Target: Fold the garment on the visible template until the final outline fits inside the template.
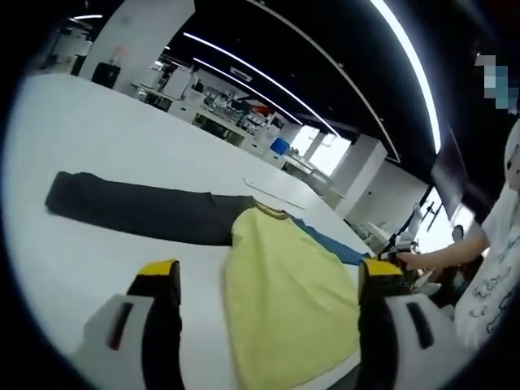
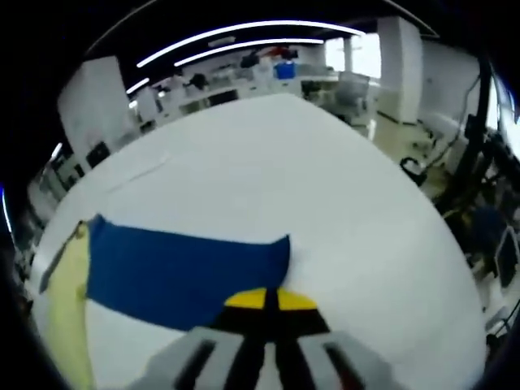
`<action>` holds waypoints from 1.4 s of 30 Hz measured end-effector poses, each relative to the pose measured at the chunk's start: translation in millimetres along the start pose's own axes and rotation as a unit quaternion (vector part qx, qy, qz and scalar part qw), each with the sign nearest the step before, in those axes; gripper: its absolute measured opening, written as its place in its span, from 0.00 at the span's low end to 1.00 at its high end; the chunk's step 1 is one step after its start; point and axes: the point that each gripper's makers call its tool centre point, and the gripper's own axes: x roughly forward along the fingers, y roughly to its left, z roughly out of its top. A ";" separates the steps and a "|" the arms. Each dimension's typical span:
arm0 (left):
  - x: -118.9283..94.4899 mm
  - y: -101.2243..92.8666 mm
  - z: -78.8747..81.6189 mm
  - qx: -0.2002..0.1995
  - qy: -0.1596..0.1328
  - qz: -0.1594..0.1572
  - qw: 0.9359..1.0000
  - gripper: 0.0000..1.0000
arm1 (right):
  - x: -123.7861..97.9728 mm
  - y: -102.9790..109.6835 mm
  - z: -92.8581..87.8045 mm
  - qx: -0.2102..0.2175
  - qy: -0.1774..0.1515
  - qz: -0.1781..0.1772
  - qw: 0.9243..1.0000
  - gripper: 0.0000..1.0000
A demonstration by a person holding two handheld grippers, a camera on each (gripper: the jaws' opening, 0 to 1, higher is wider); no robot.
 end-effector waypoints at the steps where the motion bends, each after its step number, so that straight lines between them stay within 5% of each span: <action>1: 0.2 0.4 0.7 -0.001 -0.001 0.000 1.000 0.87 | -0.2 -0.3 0.4 0.001 0.000 -0.001 1.000 0.00; 15: 0.0 0.6 0.9 -0.003 -0.004 -0.005 1.000 0.86 | -18.0 10.6 7.1 0.032 -0.015 0.009 0.999 0.00; 22: 2.9 -2.1 1.7 0.012 0.000 -0.017 1.000 0.87 | -44.2 50.8 22.5 0.108 -0.041 0.079 0.990 0.00; 32: 4.4 -7.1 0.1 0.043 0.017 -0.029 0.999 0.86 | -58.2 113.6 47.3 0.100 -0.057 0.146 0.983 0.00; 42: 8.0 -13.0 2.8 0.054 0.009 -0.037 0.998 0.86 | -54.4 214.3 61.5 0.111 -0.042 0.242 0.963 0.00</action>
